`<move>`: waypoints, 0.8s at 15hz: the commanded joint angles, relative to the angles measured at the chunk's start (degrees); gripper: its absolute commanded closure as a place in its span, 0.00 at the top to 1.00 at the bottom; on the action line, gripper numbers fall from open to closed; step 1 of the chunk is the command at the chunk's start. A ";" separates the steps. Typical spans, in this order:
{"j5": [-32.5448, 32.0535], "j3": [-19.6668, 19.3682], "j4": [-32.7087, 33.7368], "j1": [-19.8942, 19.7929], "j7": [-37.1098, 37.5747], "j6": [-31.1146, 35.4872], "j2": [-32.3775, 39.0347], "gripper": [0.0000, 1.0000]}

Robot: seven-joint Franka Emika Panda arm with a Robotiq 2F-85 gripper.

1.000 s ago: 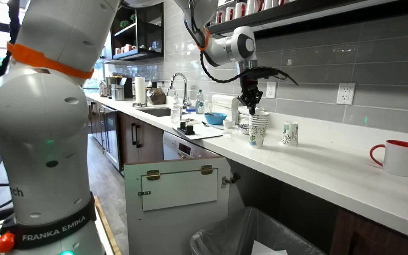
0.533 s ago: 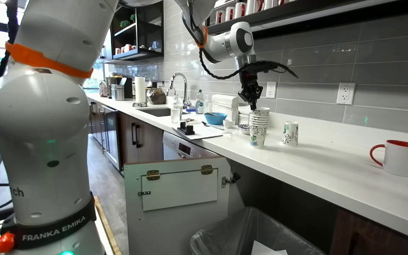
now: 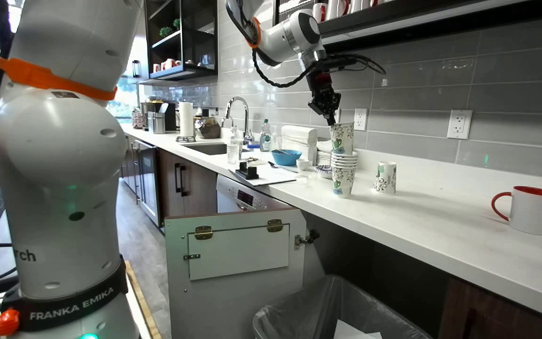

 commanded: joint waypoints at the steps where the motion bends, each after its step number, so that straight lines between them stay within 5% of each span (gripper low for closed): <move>1: -4.36 -0.05 0.37 1.95 2.60 -4.21 -3.08 0.01; 6: -8.24 -0.31 -2.62 1.81 8.04 -6.60 -8.84 0.01; 12: -4.31 -2.50 -10.52 -2.55 16.09 -4.65 -14.09 0.01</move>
